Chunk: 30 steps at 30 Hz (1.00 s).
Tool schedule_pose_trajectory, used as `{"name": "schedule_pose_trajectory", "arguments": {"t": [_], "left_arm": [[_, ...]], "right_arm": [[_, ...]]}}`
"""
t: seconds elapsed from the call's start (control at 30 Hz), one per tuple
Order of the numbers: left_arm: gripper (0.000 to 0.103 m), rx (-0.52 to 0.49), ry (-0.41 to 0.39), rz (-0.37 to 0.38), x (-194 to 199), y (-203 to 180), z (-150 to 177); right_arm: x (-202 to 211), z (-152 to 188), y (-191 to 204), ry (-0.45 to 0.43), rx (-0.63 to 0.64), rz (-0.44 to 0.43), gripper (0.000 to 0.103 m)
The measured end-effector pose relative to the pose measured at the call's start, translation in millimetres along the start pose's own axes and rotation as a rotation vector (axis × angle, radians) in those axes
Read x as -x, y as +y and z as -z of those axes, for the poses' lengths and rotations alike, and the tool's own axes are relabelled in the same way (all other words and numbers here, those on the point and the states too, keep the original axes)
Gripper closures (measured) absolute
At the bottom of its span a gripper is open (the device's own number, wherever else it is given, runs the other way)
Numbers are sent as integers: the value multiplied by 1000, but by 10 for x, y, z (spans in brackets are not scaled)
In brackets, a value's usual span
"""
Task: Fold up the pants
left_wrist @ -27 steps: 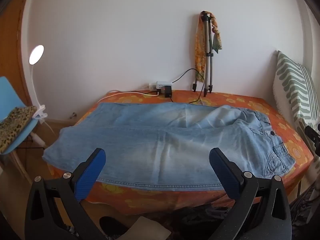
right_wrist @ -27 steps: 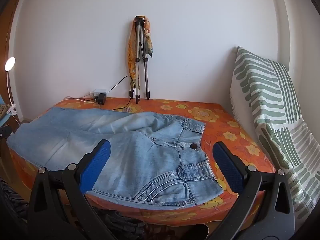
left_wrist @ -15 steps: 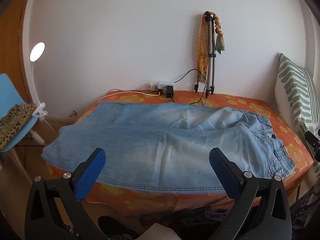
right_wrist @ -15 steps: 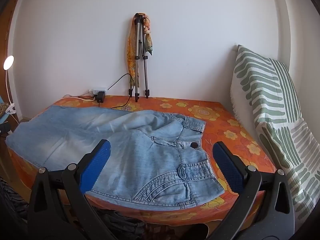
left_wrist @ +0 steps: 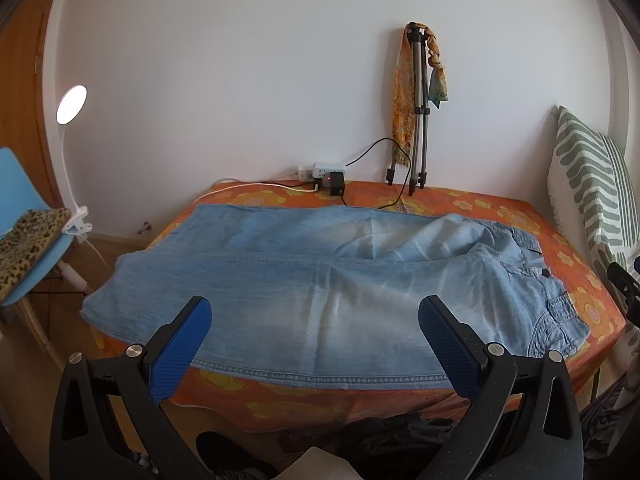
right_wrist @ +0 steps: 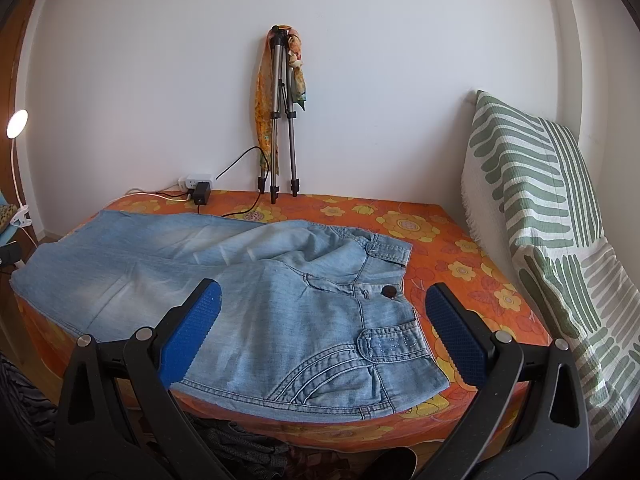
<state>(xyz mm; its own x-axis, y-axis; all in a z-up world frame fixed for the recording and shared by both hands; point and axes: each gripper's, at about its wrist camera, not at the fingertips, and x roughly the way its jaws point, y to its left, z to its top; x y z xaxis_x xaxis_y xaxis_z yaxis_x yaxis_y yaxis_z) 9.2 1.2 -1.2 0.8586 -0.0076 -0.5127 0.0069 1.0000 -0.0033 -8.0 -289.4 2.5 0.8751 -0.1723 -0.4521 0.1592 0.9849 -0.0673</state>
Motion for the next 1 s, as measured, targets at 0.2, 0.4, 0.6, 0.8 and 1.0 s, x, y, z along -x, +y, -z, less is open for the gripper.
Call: {"name": "schedule_pose_trajectory", "arguments": {"t": [0.2, 0.4, 0.6, 0.8, 1.0], "left_arm": [[0, 8, -14, -5, 23, 12, -5], [0, 7, -19, -9, 36, 20, -24], [0, 6, -17, -12, 31, 21, -30], [0, -3, -16, -14, 20, -1, -15], [0, -6, -21, -26, 20, -3, -7]], "right_arm": [[-19, -1, 4, 3, 2, -1, 0], [-13, 19, 5, 3, -1, -3, 0], [-12, 22, 15, 4, 0, -3, 0], [-24, 26, 14, 6, -2, -5, 0], [-30, 27, 8, 7, -3, -6, 0]]}}
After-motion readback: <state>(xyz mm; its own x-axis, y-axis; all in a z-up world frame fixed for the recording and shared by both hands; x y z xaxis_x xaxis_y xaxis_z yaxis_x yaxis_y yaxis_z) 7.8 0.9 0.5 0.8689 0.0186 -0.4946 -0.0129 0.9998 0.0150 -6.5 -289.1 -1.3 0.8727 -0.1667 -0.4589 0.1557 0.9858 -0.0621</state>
